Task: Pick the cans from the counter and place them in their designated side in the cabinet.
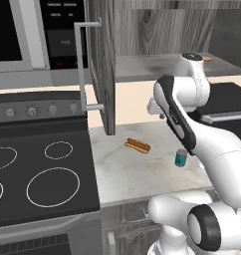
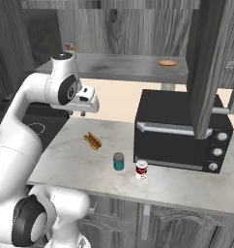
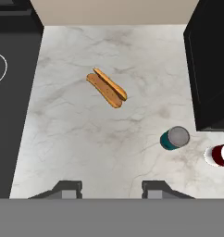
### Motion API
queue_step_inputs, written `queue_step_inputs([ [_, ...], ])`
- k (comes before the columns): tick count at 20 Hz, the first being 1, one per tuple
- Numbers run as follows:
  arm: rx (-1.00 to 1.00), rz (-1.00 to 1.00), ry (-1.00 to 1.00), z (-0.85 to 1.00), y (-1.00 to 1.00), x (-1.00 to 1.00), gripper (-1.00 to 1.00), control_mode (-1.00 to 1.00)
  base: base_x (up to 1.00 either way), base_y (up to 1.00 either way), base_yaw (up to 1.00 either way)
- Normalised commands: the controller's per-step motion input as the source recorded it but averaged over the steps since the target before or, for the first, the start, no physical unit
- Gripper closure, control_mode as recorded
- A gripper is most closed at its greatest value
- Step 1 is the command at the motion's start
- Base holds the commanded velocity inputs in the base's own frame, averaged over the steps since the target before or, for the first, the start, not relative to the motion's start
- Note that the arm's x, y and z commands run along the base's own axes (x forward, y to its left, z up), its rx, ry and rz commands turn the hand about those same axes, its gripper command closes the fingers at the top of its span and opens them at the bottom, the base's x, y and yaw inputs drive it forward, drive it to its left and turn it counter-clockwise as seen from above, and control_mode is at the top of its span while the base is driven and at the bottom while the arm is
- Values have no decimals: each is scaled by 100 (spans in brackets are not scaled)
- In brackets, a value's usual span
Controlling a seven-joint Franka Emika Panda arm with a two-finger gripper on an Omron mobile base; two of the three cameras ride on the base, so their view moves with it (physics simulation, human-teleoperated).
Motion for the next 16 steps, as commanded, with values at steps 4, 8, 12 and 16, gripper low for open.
queue_step_inputs([
  [4, 0, 0, 0, 0, 0, 0, -100, -100, 0, 0, 0],
  [8, 0, 0, 0, 0, 0, -4, -100, -100, 0, 0, 0],
  [12, 0, 0, 0, -3, 0, -17, -100, -100, 0, 0, 0],
  [16, 0, 0, -2, -4, -5, -24, -100, -100, 0, 0, 0],
])
